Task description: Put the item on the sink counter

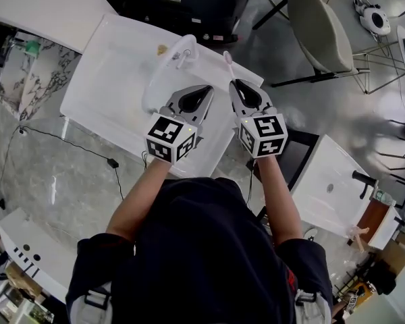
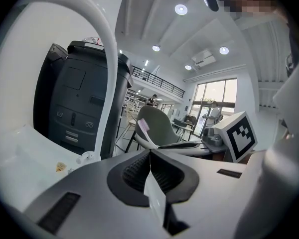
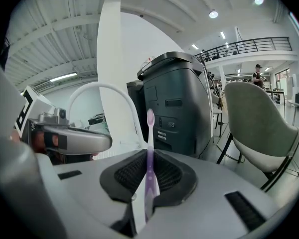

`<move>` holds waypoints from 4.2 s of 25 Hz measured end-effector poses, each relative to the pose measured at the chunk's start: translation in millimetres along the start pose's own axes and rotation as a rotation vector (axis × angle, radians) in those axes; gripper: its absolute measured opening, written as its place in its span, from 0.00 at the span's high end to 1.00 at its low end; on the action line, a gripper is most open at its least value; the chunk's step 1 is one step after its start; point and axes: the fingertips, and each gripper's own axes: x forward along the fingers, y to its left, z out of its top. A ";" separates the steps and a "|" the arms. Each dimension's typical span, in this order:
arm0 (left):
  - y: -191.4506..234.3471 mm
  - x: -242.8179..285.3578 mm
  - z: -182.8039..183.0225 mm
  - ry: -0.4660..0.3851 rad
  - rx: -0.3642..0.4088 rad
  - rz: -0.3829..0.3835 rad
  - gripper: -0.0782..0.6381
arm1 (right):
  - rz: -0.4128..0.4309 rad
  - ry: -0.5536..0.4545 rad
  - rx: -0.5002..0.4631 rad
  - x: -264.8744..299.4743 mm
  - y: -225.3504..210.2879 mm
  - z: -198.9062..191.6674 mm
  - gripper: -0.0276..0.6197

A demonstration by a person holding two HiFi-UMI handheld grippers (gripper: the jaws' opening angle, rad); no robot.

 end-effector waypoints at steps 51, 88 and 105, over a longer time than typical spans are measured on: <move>37.7 28.5 -70.6 0.107 -0.114 0.110 0.87 | 0.124 0.382 -0.205 114.5 -28.3 -120.9 0.86; 25.1 24.8 -93.2 0.142 -0.133 0.102 0.87 | 0.137 0.426 -0.227 128.6 -29.9 -146.9 0.86; 13.1 10.5 -78.8 0.124 -0.099 0.043 0.87 | 0.054 0.353 -0.166 105.1 -32.3 -119.2 0.86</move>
